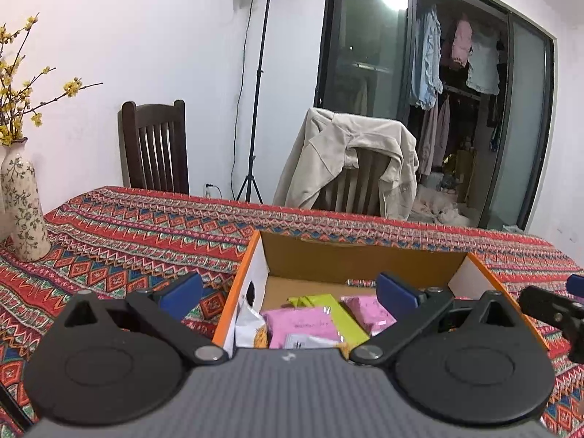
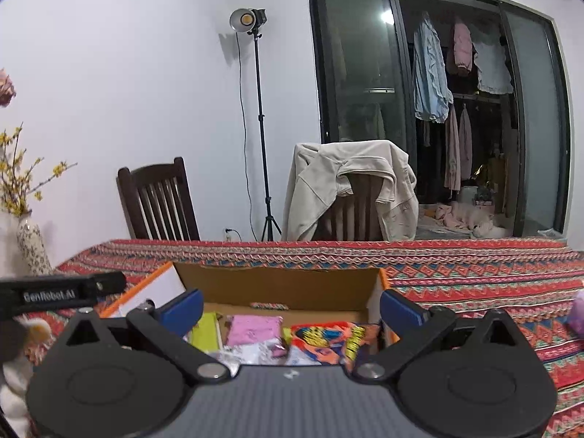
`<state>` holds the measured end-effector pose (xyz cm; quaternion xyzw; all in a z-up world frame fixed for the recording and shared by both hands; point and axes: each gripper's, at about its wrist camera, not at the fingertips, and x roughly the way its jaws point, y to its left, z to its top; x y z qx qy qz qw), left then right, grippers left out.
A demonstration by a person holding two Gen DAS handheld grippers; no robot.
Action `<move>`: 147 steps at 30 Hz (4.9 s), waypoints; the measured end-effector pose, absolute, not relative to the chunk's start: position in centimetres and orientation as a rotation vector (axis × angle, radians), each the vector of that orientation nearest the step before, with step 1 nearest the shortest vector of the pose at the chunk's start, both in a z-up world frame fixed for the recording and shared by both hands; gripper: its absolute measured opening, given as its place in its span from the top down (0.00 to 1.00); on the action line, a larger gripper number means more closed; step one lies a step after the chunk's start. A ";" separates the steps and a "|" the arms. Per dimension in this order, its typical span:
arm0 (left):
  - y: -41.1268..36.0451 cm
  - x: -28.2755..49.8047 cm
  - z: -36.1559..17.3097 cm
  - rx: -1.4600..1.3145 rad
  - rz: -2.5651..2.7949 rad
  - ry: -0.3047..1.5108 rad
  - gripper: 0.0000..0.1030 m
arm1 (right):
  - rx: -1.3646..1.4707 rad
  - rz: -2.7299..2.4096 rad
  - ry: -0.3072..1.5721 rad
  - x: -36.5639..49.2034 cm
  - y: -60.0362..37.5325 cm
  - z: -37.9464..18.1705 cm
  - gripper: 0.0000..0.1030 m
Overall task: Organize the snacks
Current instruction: 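Grasp a cracker packet with the right tool while the left tool grasps a white packet, then carry both packets over the orange box and open both tools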
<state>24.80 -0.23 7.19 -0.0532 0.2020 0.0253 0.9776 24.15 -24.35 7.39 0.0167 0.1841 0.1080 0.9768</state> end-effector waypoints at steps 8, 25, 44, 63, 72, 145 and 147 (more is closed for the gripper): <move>0.2 22.1 6.1 -0.069 0.023 0.459 0.00 | -0.036 0.208 0.478 21.4 -26.0 5.6 0.00; 0.8 17.5 0.4 -0.066 0.010 0.590 0.00 | -0.059 0.165 0.742 21.2 -26.6 -1.7 0.00; 1.9 17.7 -0.6 -0.137 0.009 0.591 0.00 | -0.032 0.161 0.724 21.2 -26.7 -2.6 0.11; -0.5 18.1 0.7 -0.086 -0.007 0.613 0.00 | 0.000 0.210 0.592 18.7 -27.3 -1.2 0.43; -4.1 20.5 0.4 -0.068 0.011 0.683 0.00 | 0.036 0.204 0.553 18.2 -28.1 -0.8 0.42; -2.3 28.3 4.5 -0.059 0.030 0.400 0.54 | 0.071 0.248 0.351 28.6 -21.4 5.7 0.42; -2.3 28.9 3.6 -0.036 0.025 0.413 0.54 | 0.080 0.263 0.348 28.7 -21.6 5.1 0.42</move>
